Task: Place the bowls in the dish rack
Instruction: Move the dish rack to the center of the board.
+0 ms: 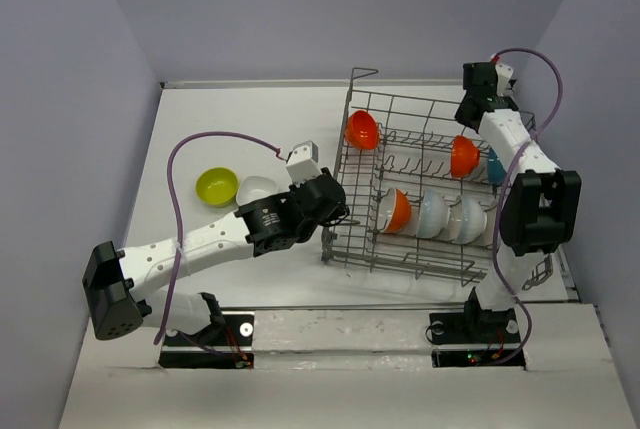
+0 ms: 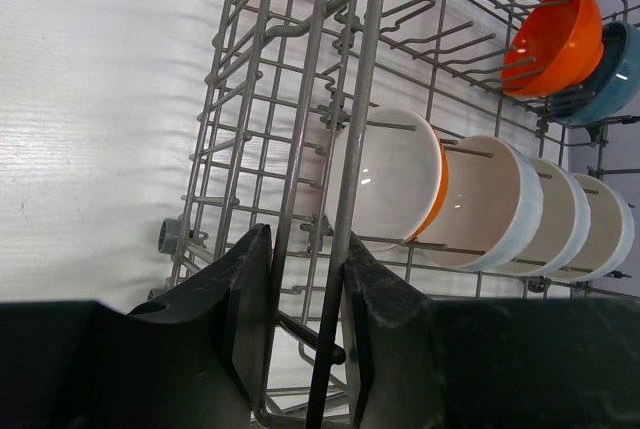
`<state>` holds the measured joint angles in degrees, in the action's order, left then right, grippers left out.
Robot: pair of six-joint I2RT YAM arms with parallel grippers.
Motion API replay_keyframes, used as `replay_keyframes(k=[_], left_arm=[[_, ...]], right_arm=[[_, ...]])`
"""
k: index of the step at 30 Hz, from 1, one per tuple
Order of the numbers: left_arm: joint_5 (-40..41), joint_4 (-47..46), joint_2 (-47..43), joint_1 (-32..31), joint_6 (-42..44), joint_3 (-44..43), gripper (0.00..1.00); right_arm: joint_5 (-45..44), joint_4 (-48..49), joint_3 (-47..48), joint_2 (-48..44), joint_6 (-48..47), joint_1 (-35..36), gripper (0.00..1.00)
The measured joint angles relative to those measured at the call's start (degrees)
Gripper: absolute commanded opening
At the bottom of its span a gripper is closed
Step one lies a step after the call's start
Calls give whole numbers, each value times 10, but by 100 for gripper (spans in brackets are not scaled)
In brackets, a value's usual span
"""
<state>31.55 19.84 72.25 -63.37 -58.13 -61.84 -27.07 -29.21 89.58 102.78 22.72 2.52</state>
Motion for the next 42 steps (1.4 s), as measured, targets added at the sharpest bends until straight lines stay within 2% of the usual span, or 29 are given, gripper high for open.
replay_keyframes(k=[12,18,24,34,42], left_arm=[[-1,-6,-3,0,0,5,13],[-8,-12,-3,0,-1,5,7],[-9,-21,-3,-1,-5,11,5],[-2,-35,7,0,-9,11,6],[3,-40,10,1,-9,11,11]], right_arm=[[10,-12,107,106,2,-19,26],[24,-60,156,157,2,-28,26],[36,-95,219,198,0,-28,26],[80,-153,359,274,-3,-24,27],[100,-153,371,281,-3,-25,28]])
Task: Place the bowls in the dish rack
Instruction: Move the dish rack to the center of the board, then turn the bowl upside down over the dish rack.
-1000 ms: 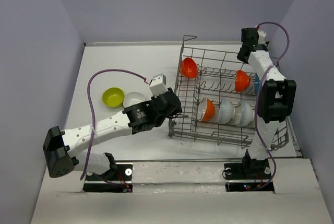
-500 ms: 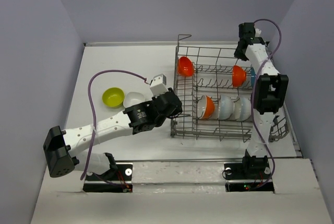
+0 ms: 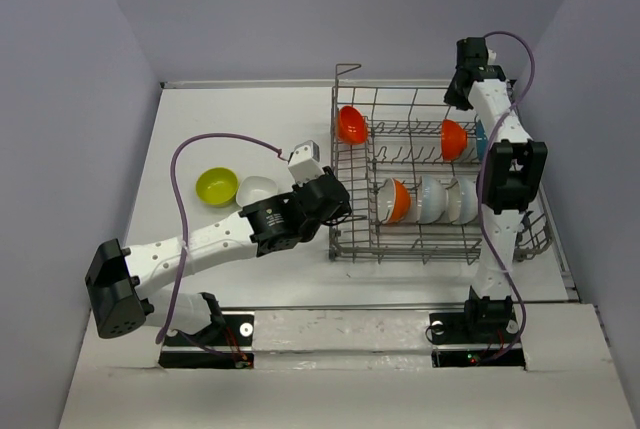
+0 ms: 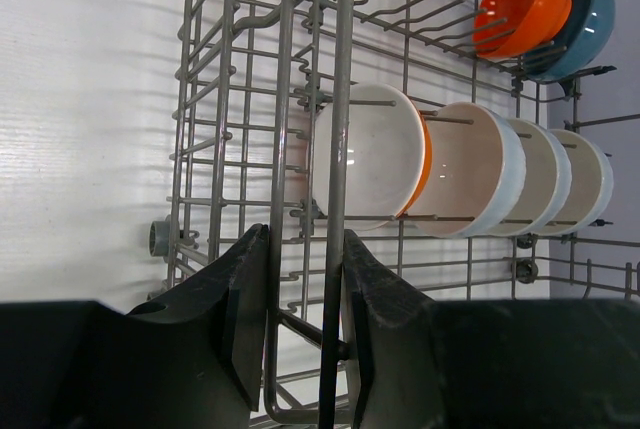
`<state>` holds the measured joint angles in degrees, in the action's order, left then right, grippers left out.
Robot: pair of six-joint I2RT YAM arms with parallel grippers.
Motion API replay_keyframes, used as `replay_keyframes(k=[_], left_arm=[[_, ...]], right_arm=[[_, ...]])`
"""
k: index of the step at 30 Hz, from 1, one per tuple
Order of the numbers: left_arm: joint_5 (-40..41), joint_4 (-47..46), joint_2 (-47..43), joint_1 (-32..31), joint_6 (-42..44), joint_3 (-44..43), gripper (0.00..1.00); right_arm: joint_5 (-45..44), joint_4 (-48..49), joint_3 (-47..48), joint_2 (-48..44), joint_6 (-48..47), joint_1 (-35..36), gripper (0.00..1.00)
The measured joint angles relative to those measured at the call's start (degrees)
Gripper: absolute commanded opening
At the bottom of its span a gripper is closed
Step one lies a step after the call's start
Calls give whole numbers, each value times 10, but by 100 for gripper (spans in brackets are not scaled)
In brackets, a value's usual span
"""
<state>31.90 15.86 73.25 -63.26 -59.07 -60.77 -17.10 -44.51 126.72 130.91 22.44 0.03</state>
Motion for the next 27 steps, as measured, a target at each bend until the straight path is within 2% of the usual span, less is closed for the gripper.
replay_keyframes(k=[6,11,16,21,27], left_arm=[[0,0,1,0,0,-1,24],[1,1,2,0,0,-1,42],[-2,-6,2,0,-9,-9,58],[-1,-5,3,-1,-14,-18,65],[14,17,18,-5,-20,-44,68]], right_arm=[[9,13,-12,-23,0,-3,29],[22,29,-20,-85,1,-9,32],[90,55,-25,-160,3,-11,35],[157,74,-72,-223,3,5,35],[220,89,-133,-241,-1,56,35]])
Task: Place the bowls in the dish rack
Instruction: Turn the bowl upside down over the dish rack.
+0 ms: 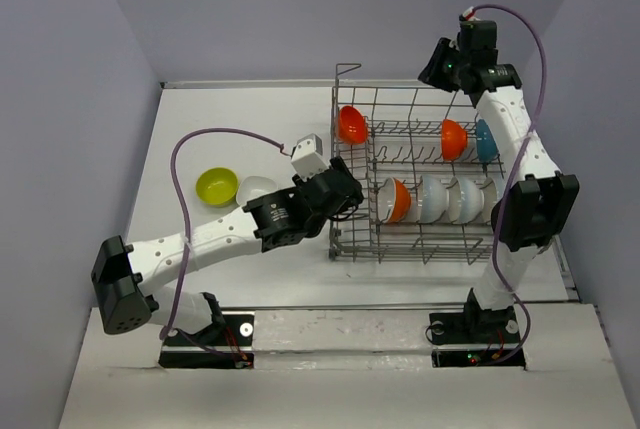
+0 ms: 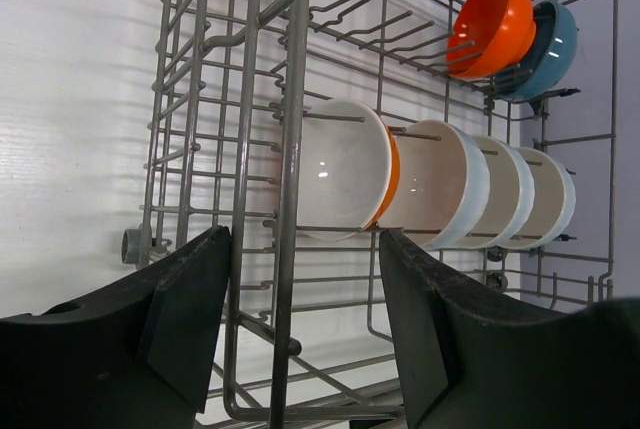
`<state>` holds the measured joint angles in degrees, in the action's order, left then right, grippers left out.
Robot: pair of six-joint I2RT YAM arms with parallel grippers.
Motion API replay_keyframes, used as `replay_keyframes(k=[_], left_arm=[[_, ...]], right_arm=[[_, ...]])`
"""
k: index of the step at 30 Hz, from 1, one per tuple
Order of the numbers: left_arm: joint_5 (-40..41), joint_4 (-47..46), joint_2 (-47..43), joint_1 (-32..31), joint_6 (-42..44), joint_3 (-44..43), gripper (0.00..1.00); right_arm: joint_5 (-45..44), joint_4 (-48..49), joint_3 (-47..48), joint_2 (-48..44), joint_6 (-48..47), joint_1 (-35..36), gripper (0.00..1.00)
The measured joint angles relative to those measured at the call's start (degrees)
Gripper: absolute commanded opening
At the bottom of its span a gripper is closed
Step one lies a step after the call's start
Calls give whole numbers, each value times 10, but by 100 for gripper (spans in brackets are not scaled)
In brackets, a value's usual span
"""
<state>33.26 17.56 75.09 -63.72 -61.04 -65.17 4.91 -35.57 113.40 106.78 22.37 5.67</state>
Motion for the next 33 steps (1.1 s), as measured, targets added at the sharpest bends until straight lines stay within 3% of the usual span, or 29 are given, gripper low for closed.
replay_keyframes(k=[10,22,33], left_arm=[[40,10,14,-3,-13,-40,69],[85,29,19,-6,-28,-70,69],[97,47,30,-6,-51,-70,69]], right_arm=[[57,11,-39,0,-18,99,35],[103,61,-128,1,-21,145,34],[104,95,-143,24,-31,186,34]])
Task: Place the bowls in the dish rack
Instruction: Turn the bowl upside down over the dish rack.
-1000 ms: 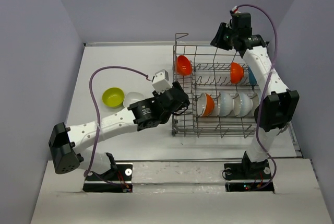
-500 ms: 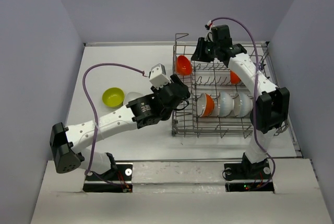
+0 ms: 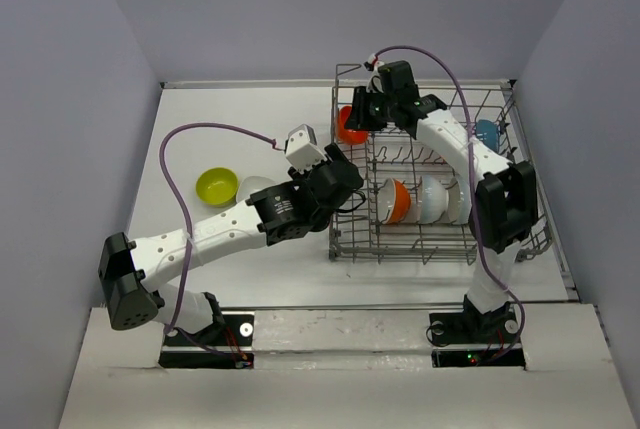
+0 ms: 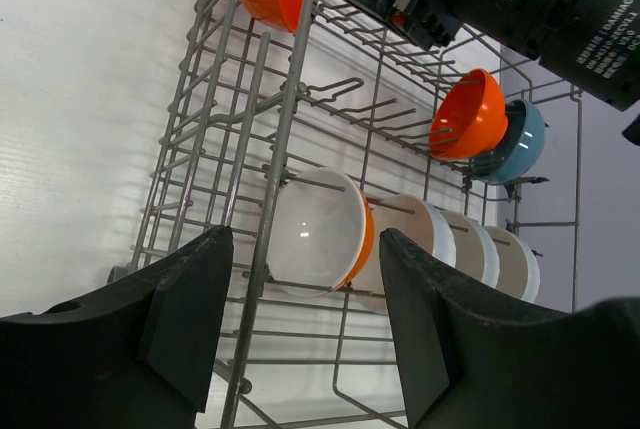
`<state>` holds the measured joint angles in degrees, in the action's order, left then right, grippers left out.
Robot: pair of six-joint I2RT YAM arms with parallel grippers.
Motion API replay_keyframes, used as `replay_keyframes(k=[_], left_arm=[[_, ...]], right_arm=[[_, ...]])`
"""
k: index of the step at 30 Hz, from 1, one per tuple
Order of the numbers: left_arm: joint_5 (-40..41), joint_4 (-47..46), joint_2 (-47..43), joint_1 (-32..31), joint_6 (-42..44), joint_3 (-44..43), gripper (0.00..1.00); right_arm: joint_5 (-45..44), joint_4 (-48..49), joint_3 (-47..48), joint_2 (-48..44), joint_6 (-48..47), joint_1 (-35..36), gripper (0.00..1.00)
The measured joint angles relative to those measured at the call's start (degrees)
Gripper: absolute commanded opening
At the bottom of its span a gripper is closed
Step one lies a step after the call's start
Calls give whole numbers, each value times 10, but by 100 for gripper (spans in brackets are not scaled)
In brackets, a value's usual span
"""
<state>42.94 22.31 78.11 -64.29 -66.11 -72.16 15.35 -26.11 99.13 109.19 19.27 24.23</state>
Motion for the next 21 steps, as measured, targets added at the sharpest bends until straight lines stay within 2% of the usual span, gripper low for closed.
replay_keyframes(k=[13,21], left_arm=[[4,3,0,0,-7,0,69],[4,2,0,0,-6,0,69]], right_arm=[[-60,11,0,35,-10,17,34],[-63,20,0,51,-14,17,34]])
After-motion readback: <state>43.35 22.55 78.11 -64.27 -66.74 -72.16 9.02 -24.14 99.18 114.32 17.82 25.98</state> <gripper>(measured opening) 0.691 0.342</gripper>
